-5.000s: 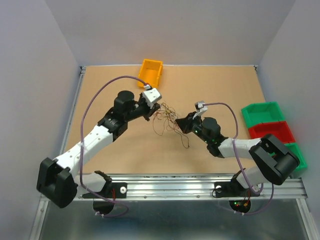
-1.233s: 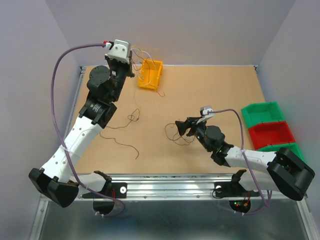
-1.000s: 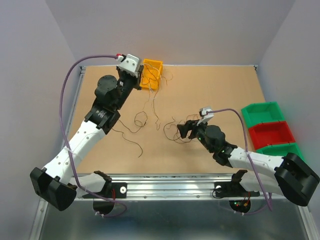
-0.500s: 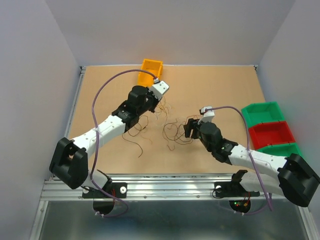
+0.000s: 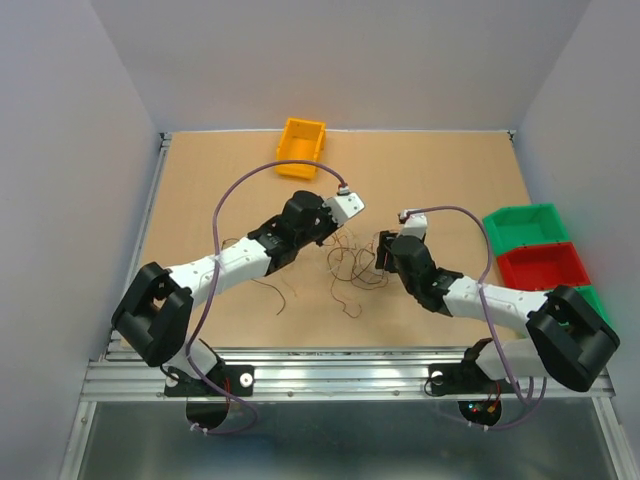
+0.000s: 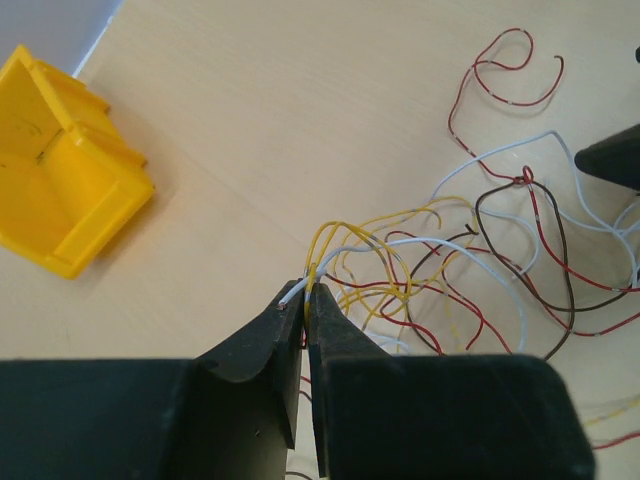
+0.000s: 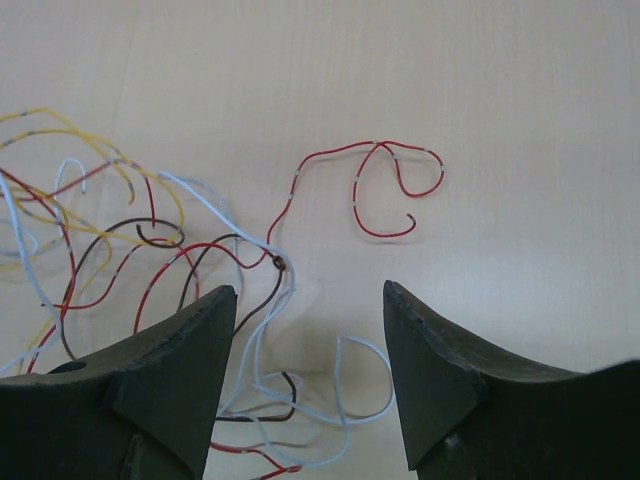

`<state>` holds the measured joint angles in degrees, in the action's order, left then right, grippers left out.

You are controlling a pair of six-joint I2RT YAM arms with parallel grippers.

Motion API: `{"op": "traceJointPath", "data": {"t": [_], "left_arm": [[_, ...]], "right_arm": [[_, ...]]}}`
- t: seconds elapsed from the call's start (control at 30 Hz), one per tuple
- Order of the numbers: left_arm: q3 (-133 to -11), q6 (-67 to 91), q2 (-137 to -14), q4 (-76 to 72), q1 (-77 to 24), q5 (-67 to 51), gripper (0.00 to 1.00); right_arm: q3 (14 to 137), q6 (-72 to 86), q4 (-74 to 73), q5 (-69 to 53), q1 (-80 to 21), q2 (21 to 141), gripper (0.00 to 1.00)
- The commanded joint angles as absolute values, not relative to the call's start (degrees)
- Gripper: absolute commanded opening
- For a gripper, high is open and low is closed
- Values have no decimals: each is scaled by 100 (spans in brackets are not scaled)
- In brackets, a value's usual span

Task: Untangle the cables

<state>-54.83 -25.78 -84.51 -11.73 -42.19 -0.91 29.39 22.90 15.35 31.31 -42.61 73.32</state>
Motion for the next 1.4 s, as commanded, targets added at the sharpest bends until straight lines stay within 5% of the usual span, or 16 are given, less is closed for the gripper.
{"op": "traceJointPath", "data": {"t": [0.0, 0.43, 0.57, 0.67, 0.7, 0.77, 1.0, 1.37], "left_arm": [[-5484, -2804, -8508, -1319, -4263, 141, 17], [-5801, -3014, -9140, -712, -4474, 26, 17], [-5897, -3023, -9308, -633, -4535, 157, 17], [-5871, -3023, -9316, -694, -4535, 141, 17], [-5862, -3015, -9308, -694, -4535, 132, 18], [-5845, -3015, -9255, -703, -4535, 158, 22], [-5344, -3094, -8614, -1160, -4535, -272, 50], [-4501, -2699, -7306, -2381, -4237, -386, 66]], "right_arm": [[3252, 2303, 1845, 3260, -4140, 7479, 64], [3568, 2057, 2619, 3103, -3973, 8402, 57], [3831, 1890, 2795, 3199, -3955, 8832, 47], [3911, 1776, 3049, 3156, -3955, 9088, 35], [3920, 1758, 3128, 3138, -3946, 9114, 15], [3850, 1758, 3181, 3181, -3946, 9009, 1], [3463, 1258, 2964, 3332, -3946, 7236, 1], [4429, 1011, 1512, 3015, -3955, 5142, 1]]}}
